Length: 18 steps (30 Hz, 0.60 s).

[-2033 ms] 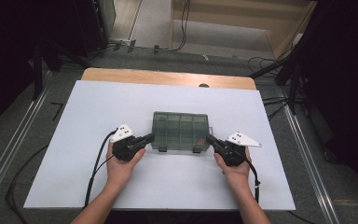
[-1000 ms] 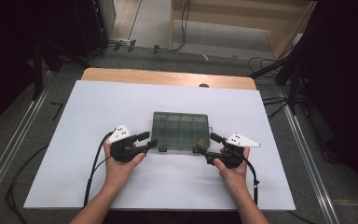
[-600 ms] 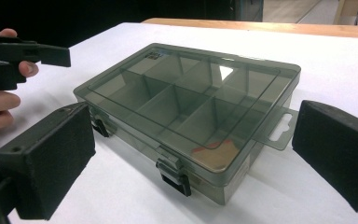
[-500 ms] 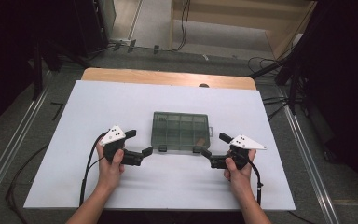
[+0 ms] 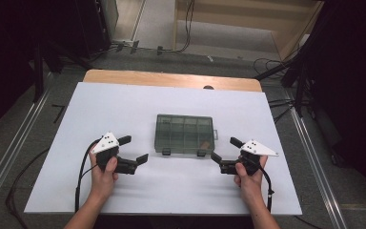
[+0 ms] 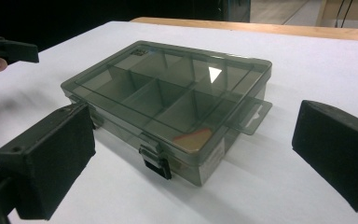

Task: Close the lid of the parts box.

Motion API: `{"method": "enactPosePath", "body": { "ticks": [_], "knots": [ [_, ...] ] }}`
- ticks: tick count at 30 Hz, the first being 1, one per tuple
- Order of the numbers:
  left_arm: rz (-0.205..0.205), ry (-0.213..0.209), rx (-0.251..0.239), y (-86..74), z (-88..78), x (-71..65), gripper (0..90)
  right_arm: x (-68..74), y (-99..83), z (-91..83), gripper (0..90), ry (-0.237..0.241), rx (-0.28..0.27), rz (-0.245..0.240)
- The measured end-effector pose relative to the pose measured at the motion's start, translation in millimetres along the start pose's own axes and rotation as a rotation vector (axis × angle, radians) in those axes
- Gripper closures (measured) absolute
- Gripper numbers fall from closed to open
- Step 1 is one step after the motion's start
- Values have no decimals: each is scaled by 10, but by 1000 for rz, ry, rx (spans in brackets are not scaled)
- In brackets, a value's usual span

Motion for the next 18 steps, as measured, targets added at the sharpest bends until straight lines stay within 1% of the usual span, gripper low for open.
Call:
{"method": "enactPosePath", "body": {
  "ticks": [4,9,12,18],
  "knots": [
    [2,6,1,-34,-64,21,0,-35,-17,-52,0,-11,3,-1],
    [3,21,8,-78,-158,62,0,-68,-42,-104,0,-25,6,-16],
    [0,31,12,-97,-221,82,0,-85,-50,-135,0,-31,6,-17],
    [-2,45,7,-133,-341,118,0,-106,-76,-197,0,-42,8,-22]
  ]
}}
Point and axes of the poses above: each handheld gripper's, and its own axes: z roughly forward along the jaws, y roughly out of its top, x roughly to its left, the point moved 6 cm from there along z, roughly forward along the jaws, and after that the axes turned 3 degrees about z, right-handed, at the moved point
